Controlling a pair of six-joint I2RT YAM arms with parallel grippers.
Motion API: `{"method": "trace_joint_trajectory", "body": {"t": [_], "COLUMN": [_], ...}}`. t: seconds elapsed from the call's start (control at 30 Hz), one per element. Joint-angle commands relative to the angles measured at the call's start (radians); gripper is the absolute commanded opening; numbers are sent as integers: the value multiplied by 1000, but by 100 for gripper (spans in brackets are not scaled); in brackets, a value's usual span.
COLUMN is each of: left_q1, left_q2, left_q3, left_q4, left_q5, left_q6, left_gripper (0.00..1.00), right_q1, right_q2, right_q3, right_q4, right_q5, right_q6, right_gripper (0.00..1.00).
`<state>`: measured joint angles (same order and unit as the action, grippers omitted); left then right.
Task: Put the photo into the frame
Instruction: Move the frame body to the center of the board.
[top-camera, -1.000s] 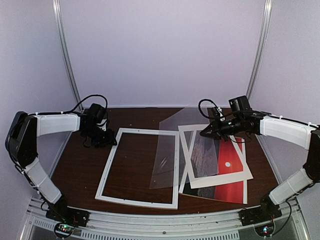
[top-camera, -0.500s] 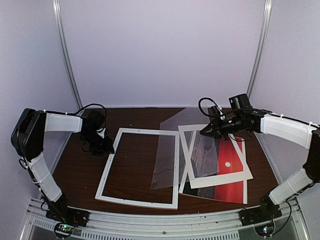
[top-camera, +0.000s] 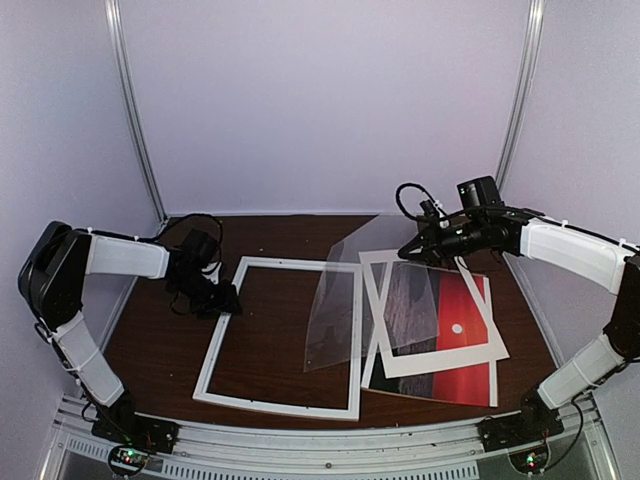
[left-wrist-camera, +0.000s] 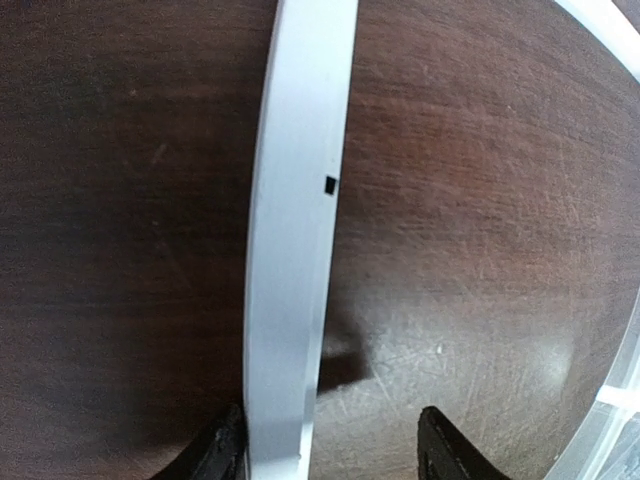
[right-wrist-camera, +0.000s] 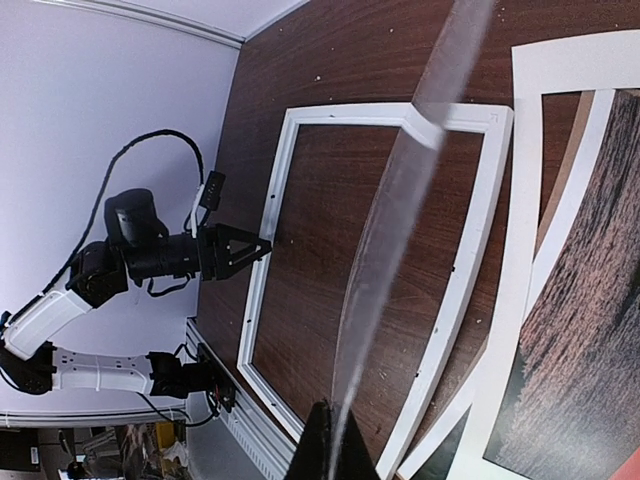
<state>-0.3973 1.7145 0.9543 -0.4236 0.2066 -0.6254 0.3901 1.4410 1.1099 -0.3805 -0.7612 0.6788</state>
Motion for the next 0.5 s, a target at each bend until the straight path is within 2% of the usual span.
{"method": "trace_joint_trajectory", "body": {"t": [0.0,0.17,0.47], "left_q1": [-68,-126,-135], "left_q2": [-17,-39,-96], "left_q3": [-46,-48,-62], "left_q4": [51,72,40], "left_q5": [64,67,-15], "left_q6": [-96,-152,-167], "left_gripper": [59,59,60], "right_q1": [-2,-2,17], "right_q2": [16,35,51], "right_q3": [57,95,123], "right_q4": [-2,-22,-29], "right_q5": [-6,0,13], "right_q6": [-13,-19,-5], "right_gripper": [0,0,0]}}
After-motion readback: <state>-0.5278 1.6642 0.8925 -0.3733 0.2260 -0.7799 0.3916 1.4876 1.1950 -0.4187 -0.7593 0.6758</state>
